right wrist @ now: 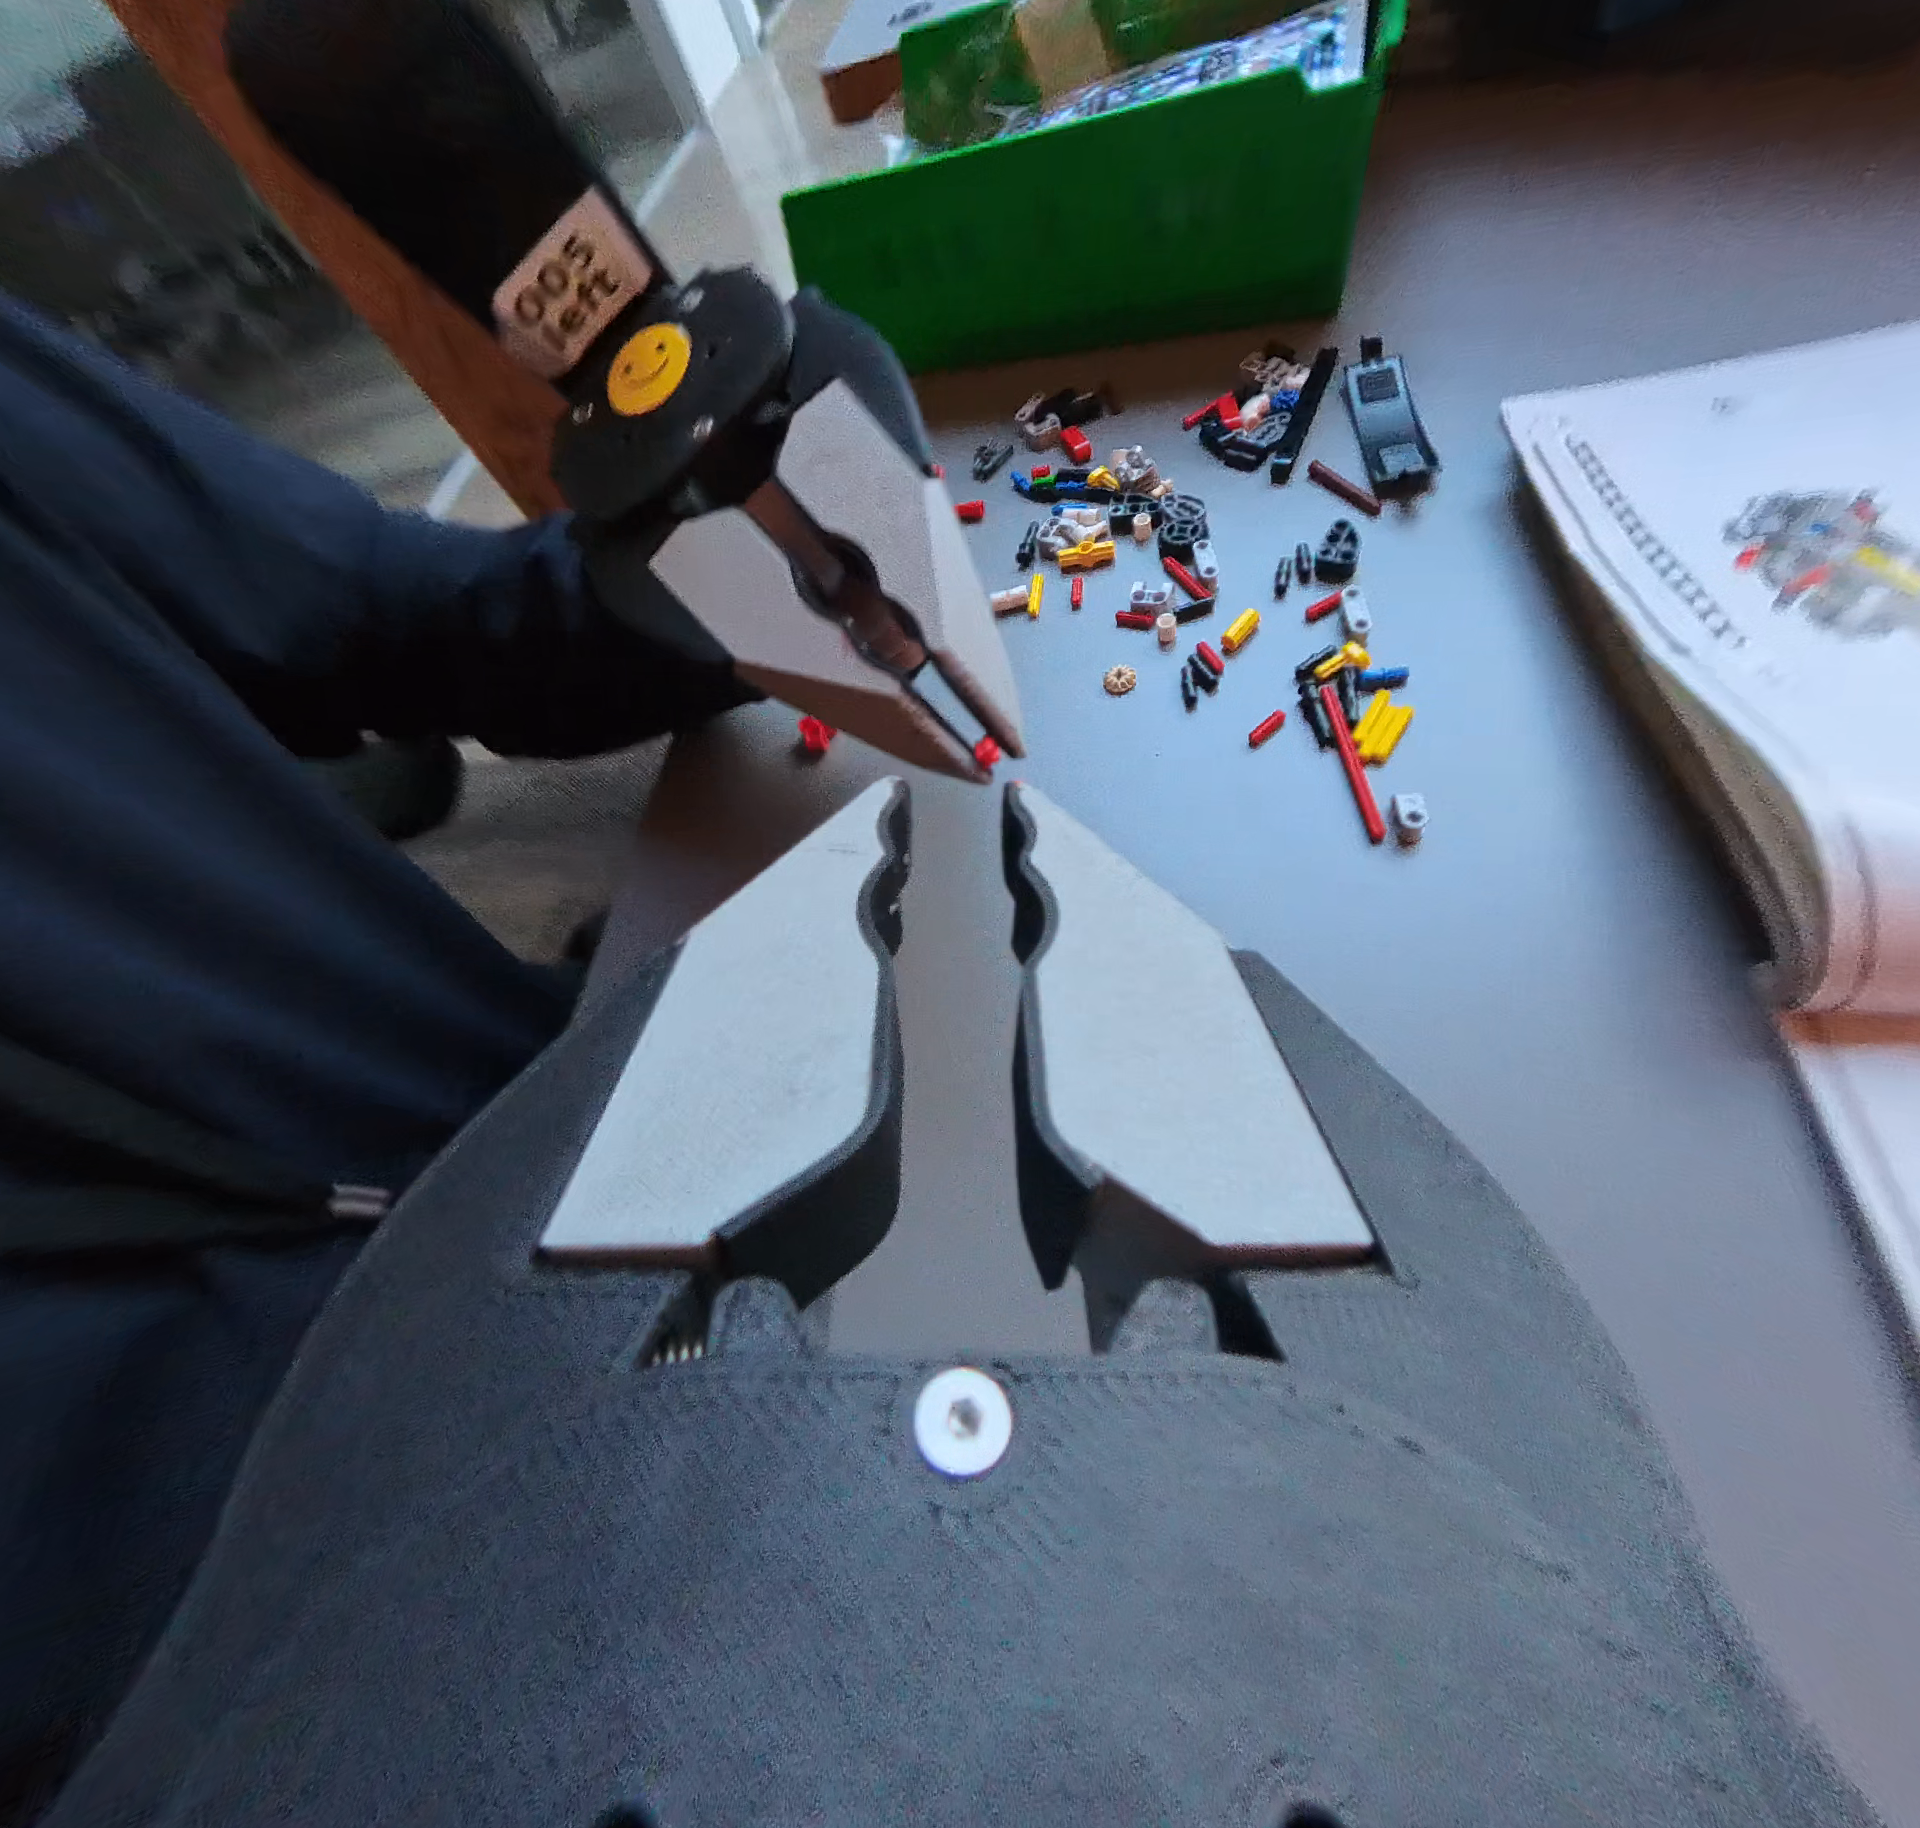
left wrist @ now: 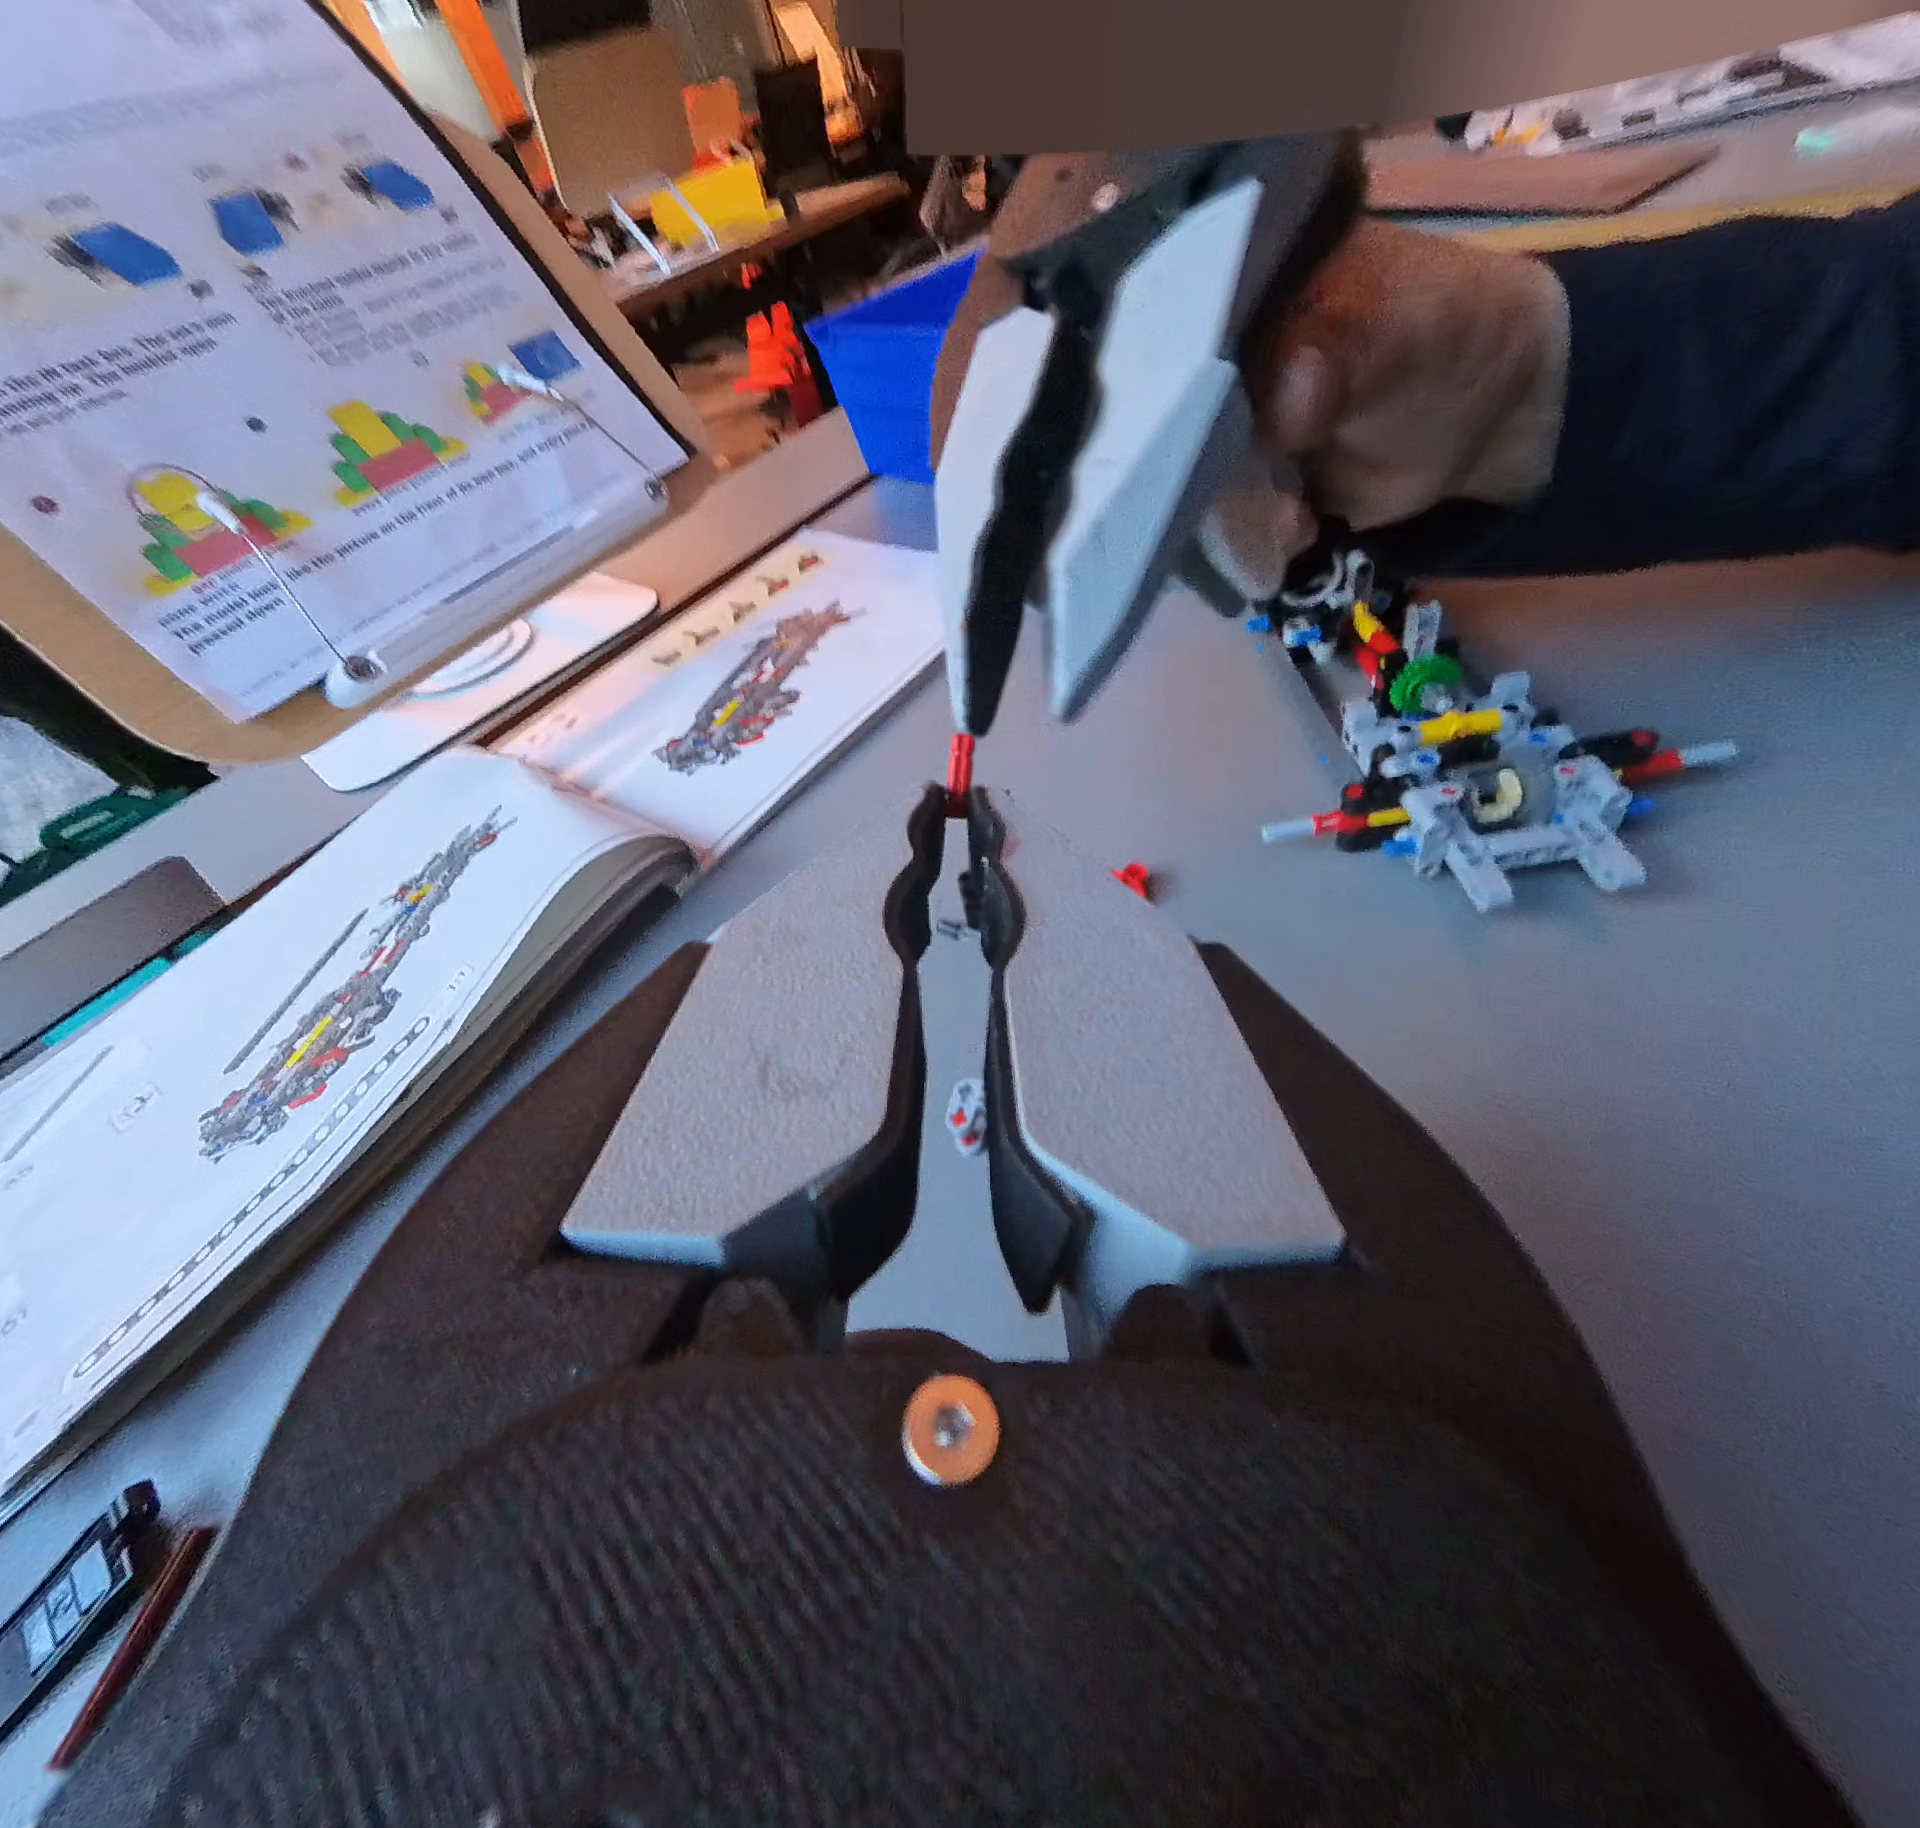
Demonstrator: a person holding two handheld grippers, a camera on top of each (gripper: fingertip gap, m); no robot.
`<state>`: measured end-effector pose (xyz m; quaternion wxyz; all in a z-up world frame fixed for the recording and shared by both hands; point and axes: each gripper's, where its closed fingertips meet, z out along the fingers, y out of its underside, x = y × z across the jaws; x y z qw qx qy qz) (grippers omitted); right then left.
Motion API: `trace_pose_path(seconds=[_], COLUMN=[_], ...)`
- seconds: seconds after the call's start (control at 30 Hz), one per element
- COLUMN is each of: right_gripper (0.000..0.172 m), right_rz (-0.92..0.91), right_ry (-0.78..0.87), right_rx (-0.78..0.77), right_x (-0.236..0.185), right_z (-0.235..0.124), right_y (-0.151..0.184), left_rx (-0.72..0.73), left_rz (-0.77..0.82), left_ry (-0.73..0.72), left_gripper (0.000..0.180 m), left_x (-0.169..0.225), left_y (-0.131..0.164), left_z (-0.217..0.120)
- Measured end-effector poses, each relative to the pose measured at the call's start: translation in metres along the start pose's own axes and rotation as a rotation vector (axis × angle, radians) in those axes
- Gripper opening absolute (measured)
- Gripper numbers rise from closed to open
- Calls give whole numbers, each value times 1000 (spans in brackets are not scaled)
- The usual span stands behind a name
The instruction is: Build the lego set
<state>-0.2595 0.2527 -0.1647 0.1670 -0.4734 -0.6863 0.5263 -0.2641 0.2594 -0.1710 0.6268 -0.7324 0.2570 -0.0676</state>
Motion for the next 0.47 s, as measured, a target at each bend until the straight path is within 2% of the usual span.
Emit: trace_pose_path(seconds=[0.03, 0.17, 0.27, 0.47], right_gripper=[17, 7, 0, 0], right_rz=[-54, -162, -201, -242], right_ry=[28, 119, 133, 136], right_rx=[0, 56, 78, 74], right_x=[-3, -11, -14, -19], right_z=[0, -1, -2, -1], right_y=[-1, -14, -20, -23], left_rx=[23, 112, 145, 165], left_rz=[7, 65, 91, 121], left_ry=[-10, -46, -64, -88], left_gripper=[2, 2, 2, 2], left_x=[1, 5, 7, 7], left_y=[-5, -22, -28, -31], left_z=[-1, -7, -10, -14])
